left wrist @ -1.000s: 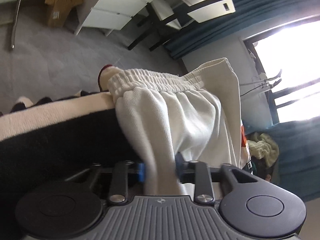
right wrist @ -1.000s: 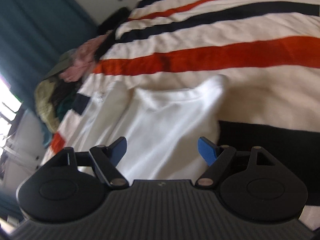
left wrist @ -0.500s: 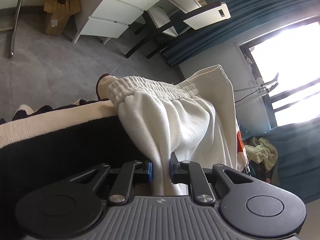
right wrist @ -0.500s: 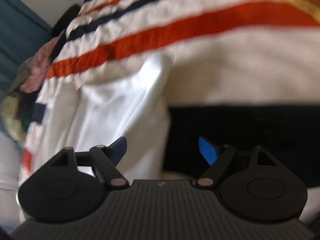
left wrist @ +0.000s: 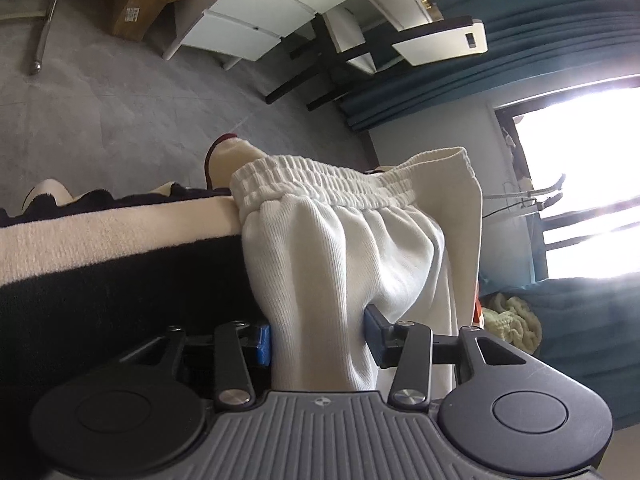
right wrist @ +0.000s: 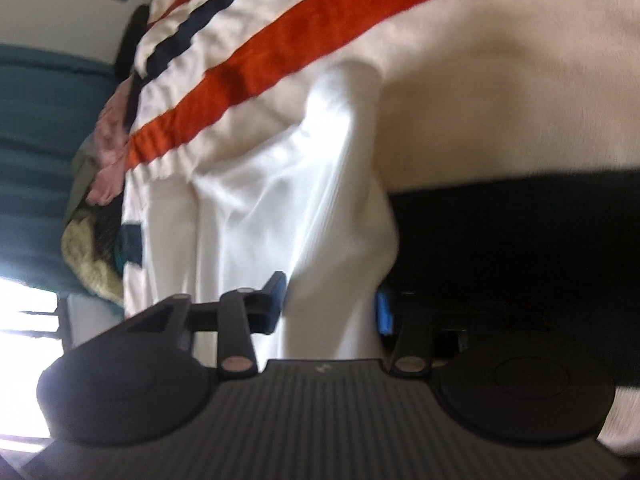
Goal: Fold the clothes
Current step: 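Grasp the leg cuffs with the right gripper while the left gripper holds the waistband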
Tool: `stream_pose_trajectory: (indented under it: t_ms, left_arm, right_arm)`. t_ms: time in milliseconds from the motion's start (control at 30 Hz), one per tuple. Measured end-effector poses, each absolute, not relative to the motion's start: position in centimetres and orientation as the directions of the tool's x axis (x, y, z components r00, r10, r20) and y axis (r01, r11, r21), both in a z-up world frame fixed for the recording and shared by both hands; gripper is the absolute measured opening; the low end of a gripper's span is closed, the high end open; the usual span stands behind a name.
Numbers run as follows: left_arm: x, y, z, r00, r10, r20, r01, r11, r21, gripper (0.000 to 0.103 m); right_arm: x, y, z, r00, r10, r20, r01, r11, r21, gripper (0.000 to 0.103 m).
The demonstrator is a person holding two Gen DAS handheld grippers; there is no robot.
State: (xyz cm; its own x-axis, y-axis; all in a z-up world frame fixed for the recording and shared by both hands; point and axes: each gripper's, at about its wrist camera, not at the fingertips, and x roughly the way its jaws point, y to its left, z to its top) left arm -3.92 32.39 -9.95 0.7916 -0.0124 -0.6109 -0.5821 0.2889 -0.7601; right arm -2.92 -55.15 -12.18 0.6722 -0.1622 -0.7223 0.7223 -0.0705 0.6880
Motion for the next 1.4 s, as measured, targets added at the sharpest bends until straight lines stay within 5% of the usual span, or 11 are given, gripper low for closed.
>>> stream_pose_trajectory:
  t_ms: [33,100,200,700,1000,1400]
  left_arm:
    - [-4.0,32.3,-9.9,0.792,0.004,-0.61,-0.584,0.293,-0.757,0.043]
    - [-4.0,32.3,-9.6,0.798,0.02,-0.602,-0.577,0.312,-0.754,0.021]
    - [-4.3,32.1,-8.6,0.818,0.034,-0.573,-0.545,0.364,-0.756,0.013]
    - [-1.4,31.6,-0.5,0.907,0.105,-0.407,-0.405,0.48,-0.779,0.009]
    - [17.1,29.1,2.9,0.874,0.201,-0.442,-0.46,0.633,-0.623,0.01]
    - [40.8,27.0,-3.7,0.742,0.224,-0.631,-0.518,0.789,-0.329,0.011]
  right_arm:
    - [-2.9,-55.4,-12.2,0.662,-0.171,-0.73,0.729,-0.079,0.679,0.037]
    - [-2.9,-55.6,-12.3,0.652,-0.177,-0.738,0.737,-0.083,0.671,0.031]
    - [-3.2,-55.4,-11.7,0.664,-0.202,-0.72,0.73,-0.037,0.683,0.014]
    - [1.6,-56.1,-2.3,0.818,-0.236,-0.525,0.573,0.253,0.779,0.01]
    - [19.4,-53.8,2.8,0.769,-0.413,-0.488,0.637,0.557,0.532,0.01]
    - [35.2,-53.2,-7.0,0.694,-0.489,-0.528,0.687,0.668,0.284,0.011]
